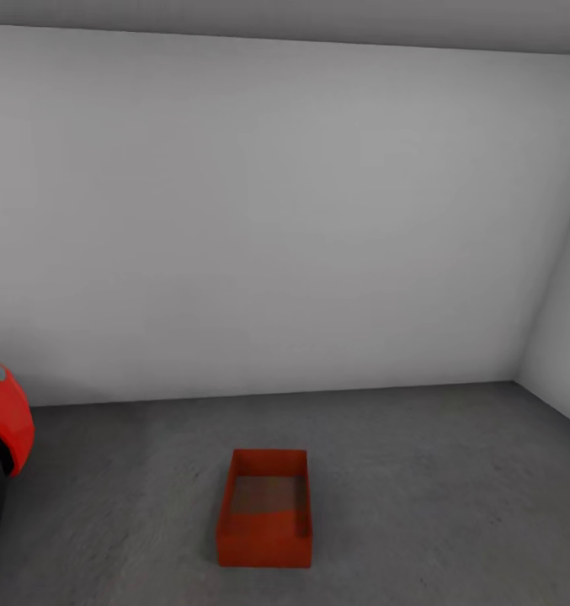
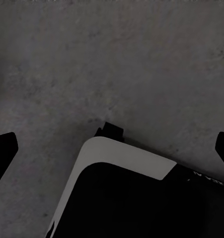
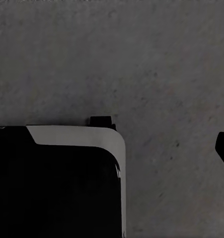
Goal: Move the two storage containers from the living room to the garage. In the garage, place one container on the floor and stack the other container on top of it (either order is fine).
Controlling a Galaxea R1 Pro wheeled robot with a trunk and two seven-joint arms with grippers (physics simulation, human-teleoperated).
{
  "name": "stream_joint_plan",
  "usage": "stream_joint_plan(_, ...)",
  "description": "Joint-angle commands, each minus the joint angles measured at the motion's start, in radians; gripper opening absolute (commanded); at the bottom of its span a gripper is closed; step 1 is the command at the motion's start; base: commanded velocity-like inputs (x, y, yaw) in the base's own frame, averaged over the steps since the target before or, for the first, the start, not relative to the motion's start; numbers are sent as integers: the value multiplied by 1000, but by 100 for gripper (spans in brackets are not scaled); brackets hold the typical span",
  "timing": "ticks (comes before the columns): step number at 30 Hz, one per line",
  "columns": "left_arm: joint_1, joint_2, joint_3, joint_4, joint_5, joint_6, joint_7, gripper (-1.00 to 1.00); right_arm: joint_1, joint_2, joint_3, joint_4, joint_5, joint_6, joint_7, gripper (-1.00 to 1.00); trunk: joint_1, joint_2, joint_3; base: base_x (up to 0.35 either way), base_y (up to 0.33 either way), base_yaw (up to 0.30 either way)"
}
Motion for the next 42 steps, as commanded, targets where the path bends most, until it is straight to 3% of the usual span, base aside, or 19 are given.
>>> stream_joint_plan(1, -1, 0, -1, 0, 4, -3, 2, 100, -1, -1, 6, 3, -6, -5, 0, 100, 0, -1, -1, 0, 0, 0)
stream_joint_plan(25, -1, 0, -1, 0, 4, -3, 2, 100, -1, 2, 6, 3, -12, -8, -3, 100, 0, -1, 1, 0, 0, -5)
stream_joint_plan(42, -1, 0, -1, 0, 4, -3, 2, 100, -1, 4, 3, 3, -15, -9, -3, 100, 0, -1, 7, 0, 0, -248)
